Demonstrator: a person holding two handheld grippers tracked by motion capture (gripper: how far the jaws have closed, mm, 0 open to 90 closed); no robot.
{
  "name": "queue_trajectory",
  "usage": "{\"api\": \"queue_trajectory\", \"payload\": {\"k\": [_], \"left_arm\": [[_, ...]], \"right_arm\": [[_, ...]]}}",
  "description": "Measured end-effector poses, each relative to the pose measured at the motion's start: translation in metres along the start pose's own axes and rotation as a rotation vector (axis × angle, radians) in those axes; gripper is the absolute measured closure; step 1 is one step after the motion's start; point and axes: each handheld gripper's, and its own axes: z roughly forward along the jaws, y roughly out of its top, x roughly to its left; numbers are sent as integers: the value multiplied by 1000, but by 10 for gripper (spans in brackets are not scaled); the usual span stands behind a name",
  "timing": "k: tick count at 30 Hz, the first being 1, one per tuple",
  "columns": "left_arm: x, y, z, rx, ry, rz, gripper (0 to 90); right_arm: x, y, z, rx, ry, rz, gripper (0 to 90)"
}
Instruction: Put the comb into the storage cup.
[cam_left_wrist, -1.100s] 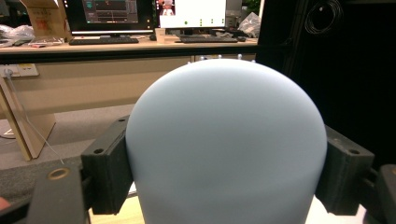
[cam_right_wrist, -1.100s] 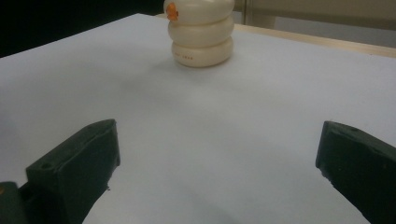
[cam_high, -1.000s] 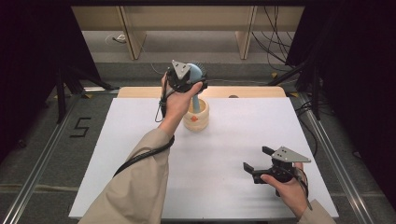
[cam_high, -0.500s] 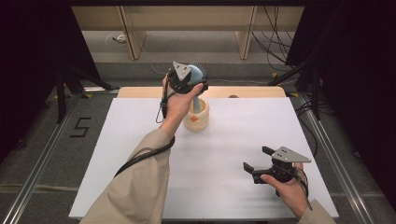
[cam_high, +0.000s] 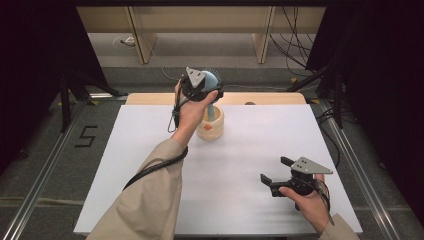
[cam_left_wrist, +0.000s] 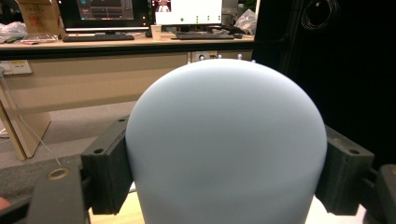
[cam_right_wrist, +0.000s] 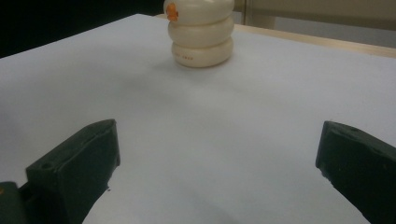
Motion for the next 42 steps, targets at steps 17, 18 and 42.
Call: {"api": "queue_trajectory", "payload": {"k": [17, 18, 42], "left_arm": [[-1, -5, 2, 4, -10, -2, 197], [-1, -5, 3, 4, -10, -2, 197], [-1, -16, 6, 12, 1, -6, 197]], "right_arm": [[0, 0, 0, -1, -3, 2, 5], [0, 0, 0, -2, -2, 1, 5], [0, 0, 0, -1, 1, 1, 5]]}}
